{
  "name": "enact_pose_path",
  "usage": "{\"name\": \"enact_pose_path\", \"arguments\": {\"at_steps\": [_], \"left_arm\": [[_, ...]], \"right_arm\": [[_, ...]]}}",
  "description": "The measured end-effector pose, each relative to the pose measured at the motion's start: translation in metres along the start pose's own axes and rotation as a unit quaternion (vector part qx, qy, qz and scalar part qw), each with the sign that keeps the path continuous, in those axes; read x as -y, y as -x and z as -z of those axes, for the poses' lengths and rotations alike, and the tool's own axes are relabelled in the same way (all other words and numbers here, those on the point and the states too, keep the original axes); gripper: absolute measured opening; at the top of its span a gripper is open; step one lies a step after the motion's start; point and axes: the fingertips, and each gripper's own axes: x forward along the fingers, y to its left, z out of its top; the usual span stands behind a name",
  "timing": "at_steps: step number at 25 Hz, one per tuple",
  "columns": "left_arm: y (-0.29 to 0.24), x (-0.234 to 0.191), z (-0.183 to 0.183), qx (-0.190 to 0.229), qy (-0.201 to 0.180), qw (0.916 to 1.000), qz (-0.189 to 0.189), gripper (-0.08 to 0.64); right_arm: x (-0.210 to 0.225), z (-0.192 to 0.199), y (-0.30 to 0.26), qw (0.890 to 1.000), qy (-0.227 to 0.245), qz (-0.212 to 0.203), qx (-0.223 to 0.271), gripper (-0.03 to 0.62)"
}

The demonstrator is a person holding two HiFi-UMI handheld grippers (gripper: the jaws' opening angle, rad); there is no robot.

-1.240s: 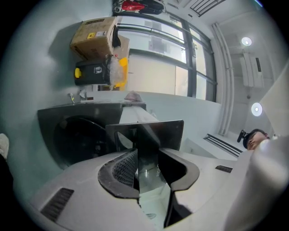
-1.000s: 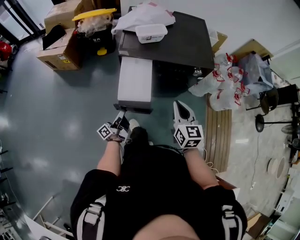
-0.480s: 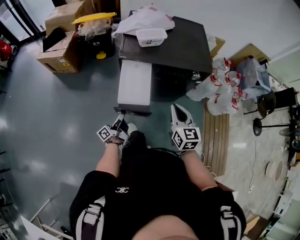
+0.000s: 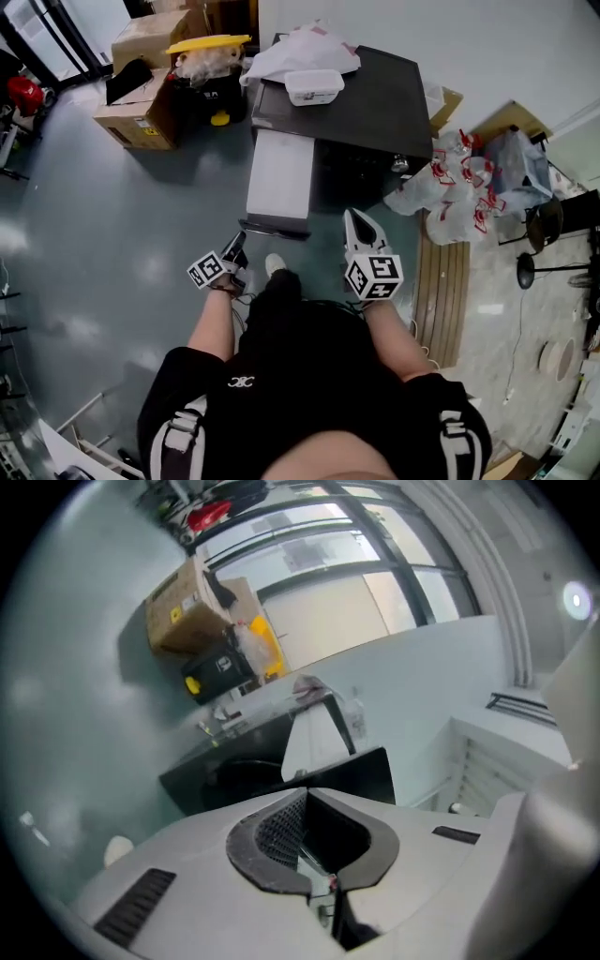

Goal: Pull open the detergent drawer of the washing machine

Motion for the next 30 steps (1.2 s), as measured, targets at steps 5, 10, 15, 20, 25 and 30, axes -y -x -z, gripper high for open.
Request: {"name": "enact_pose_path", "arguments": {"at_steps": [5, 10, 15, 20, 25, 30], "left_arm": [[0.037, 0.013, -0.044, 0.024, -0.146, 0.9834, -0.105, 0.002], [0.072, 0.069, -0.083, 0.066, -0.267, 0.9516, -0.138, 0.002], [0.094, 0.162, -0.096, 0.089, -0.39, 0.9061, -0.138, 0.002], [0.1, 0.233, -0.093, 0.108, -0.447, 0.8787, -0.129, 0.002], [0.095, 0.272, -0.103, 0.124, -0.481, 0.8609, -0.111, 0.002], [0.095, 0.289, -0.116, 0.128, -0.525, 0.8356, -0.096, 0.002]], "right_arm": [[-0.019, -0.008, 0.004, 1.0, -0.006, -0.016, 0.02, 0.003], [-0.037, -0.016, 0.014, 0.999, -0.008, -0.03, 0.045, 0.003], [-0.046, -0.033, 0.022, 0.996, -0.007, -0.044, 0.073, 0.003], [-0.055, -0.057, 0.024, 0.994, 0.019, -0.046, 0.097, 0.002], [-0.063, -0.078, 0.013, 0.992, 0.025, -0.051, 0.113, 0.002], [-0.074, -0.089, -0.004, 0.991, 0.025, -0.047, 0.124, 0.002]]}}
